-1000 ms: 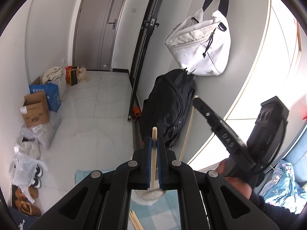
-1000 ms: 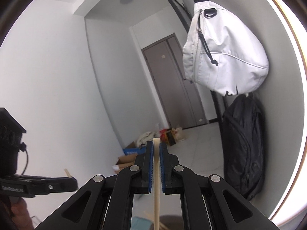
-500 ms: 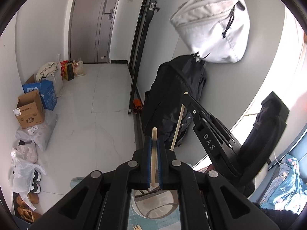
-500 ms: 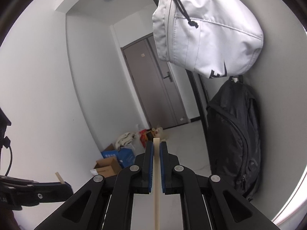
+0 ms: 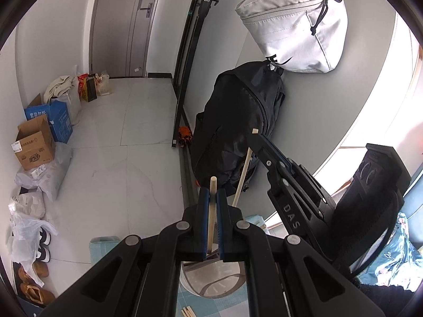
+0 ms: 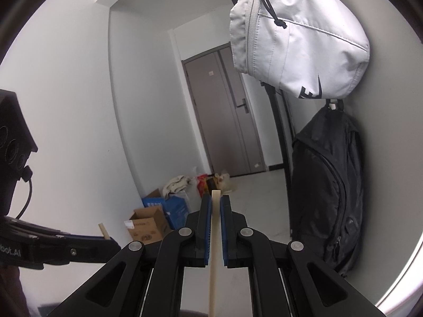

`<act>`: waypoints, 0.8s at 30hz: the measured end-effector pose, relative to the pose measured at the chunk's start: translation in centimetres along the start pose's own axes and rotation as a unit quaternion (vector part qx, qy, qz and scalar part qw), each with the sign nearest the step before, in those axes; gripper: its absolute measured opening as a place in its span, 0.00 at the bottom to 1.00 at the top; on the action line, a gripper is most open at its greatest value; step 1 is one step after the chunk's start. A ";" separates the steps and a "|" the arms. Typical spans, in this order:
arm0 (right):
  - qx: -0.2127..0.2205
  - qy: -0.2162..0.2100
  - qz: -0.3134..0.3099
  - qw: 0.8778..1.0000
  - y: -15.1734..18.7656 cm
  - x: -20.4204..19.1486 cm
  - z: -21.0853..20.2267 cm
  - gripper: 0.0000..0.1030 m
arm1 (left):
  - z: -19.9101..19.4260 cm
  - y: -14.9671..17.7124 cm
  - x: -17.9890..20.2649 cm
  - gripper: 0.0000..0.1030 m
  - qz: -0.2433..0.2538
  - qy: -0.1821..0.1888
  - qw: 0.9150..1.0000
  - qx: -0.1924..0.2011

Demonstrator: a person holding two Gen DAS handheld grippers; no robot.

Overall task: Organize utensils
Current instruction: 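Open both grippers to drop the chopsticks into the holder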

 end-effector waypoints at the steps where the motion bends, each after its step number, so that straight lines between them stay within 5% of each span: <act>1: -0.003 -0.002 -0.001 1.000 0.2 0.0 -0.2 0.06 | 0.1 0.1 0.1 0.01 -0.001 0.003 1.000 -0.002; 12: -0.059 -0.044 -0.007 0.997 3.1 -0.2 -3.3 0.08 | 0.7 1.2 0.3 0.03 -0.027 0.009 0.999 -0.038; 15: -0.081 -0.053 -0.001 0.995 3.8 -0.2 -3.9 0.12 | 0.3 1.1 0.5 0.09 -0.032 0.010 0.999 -0.039; 17: -0.089 -0.056 0.007 0.994 3.8 -0.2 -4.5 0.30 | -0.2 1.1 0.4 0.28 -0.034 0.001 0.999 -0.034; 19: -0.089 -0.062 0.017 0.994 3.6 -0.2 -5.3 0.42 | -1.0 1.0 0.2 0.36 -0.042 -0.004 0.999 -0.019; 24: -0.084 -0.051 0.027 0.995 2.8 0.1 -7.3 0.57 | -2.2 1.3 -0.2 0.37 -0.059 -0.017 0.998 -0.011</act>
Point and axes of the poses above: each gripper's, at about its wrist camera, not at the fingertips, and z roughly the way its jaws point, x to its right, y to its underside, the point moved 10 cm from there along z, roughly the way its jaws point, and after that the axes turned 12 degrees about z, right-handed, at the moved point
